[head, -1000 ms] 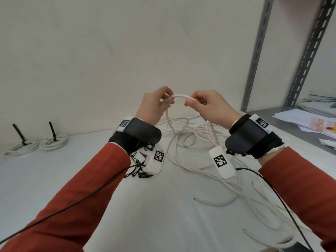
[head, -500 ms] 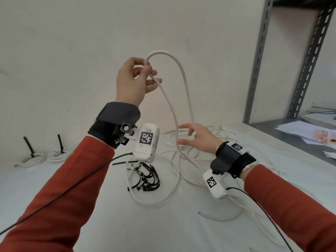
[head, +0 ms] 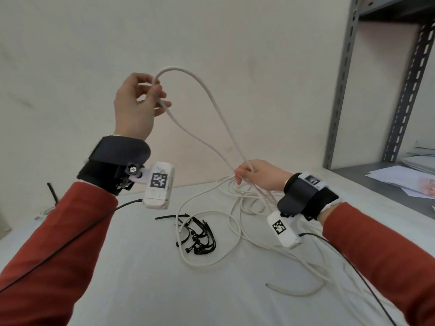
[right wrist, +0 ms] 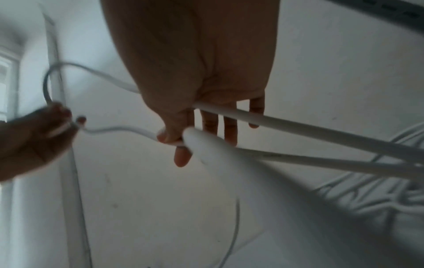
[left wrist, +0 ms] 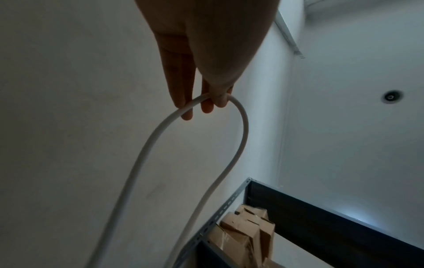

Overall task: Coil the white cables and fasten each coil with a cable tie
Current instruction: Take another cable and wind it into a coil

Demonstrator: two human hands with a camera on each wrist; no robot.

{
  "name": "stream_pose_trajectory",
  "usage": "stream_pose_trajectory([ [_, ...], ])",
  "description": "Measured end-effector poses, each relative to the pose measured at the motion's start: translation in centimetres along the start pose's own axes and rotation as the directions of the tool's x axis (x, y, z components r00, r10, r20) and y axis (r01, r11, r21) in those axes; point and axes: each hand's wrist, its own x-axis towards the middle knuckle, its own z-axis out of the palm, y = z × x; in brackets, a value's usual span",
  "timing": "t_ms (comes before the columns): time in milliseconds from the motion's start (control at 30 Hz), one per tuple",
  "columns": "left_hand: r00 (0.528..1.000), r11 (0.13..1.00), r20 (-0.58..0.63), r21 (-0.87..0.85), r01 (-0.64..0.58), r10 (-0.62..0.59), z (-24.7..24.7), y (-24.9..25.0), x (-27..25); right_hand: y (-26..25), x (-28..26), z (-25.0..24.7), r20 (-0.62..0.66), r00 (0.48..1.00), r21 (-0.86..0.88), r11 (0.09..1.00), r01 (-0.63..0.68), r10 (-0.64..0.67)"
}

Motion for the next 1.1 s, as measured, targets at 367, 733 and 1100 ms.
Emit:
stream_pose_trajectory([
  [367, 0.875, 0.787, 0.160, -0.385, 0.481, -0.457, -2.9, -2.4, -1.3, -7.6, 2.3, -7.1, -0.030, 0.992, 0.260, 0.958, 0.122, -0.119],
  [733, 0.820, 0.929, 0.442, 0.098, 0.358, -0.363, 6.7, -2.2, -7.5, -11.9, 4.6, -7.1, -0.118, 0.990, 0.459, 0.880, 0.123, -0.077],
  [1100, 0.872, 0.861, 0.288, 0.448, 0.243, -0.396, 4.5, -1.1, -3.9, -6.7, 4.3, -9.5, -0.153, 0.970, 0.347, 0.929, -0.127, 0.190],
])
